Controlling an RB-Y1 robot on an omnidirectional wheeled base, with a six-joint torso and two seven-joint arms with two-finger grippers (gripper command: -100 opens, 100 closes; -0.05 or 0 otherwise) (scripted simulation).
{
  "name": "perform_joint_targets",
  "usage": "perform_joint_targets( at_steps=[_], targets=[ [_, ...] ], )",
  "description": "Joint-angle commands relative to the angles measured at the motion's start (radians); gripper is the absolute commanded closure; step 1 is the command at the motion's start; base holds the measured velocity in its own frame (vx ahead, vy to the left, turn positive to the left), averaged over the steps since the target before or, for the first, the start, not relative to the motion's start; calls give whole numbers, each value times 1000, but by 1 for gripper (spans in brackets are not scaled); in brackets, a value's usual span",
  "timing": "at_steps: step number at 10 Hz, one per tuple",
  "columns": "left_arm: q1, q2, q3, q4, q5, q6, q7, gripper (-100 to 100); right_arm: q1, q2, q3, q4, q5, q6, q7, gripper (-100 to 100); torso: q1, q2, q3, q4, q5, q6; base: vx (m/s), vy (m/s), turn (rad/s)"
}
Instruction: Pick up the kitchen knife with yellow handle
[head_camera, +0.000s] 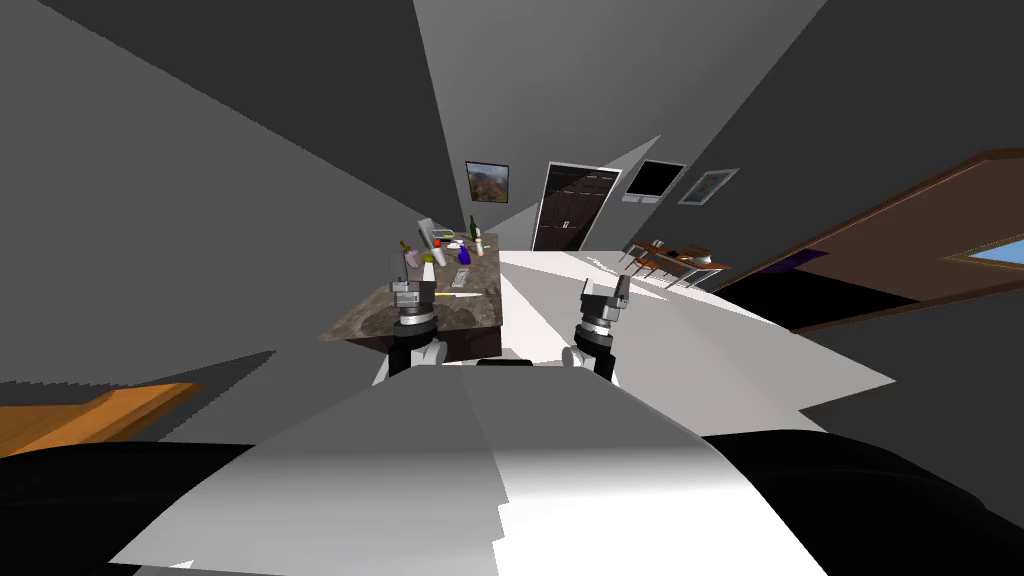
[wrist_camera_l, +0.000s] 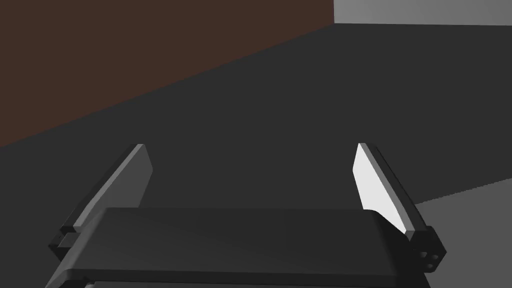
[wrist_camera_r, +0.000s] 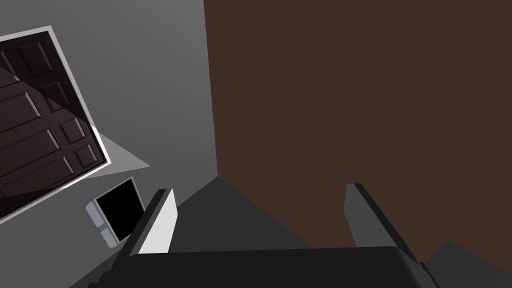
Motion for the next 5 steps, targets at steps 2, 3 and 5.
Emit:
perform_joint_targets(
  at_steps=[2,3,5],
  targets=[
    [33,64,37,19,23,47,7,-100,0,0,0,0,0,0,0,0,-2,0,0,0,0,0,-6,-58,-167],
    [49,88,55,28,35,69,10,-100,0,0,0,0,0,0,0,0,-4,1,0,0,-1,0,-13,-85,-164],
    [88,140,100,50,63,125,18,-100,0,0,0,0,0,0,0,0,-6,2,1,0,-1,0,-16,-108,-185]
  ],
)
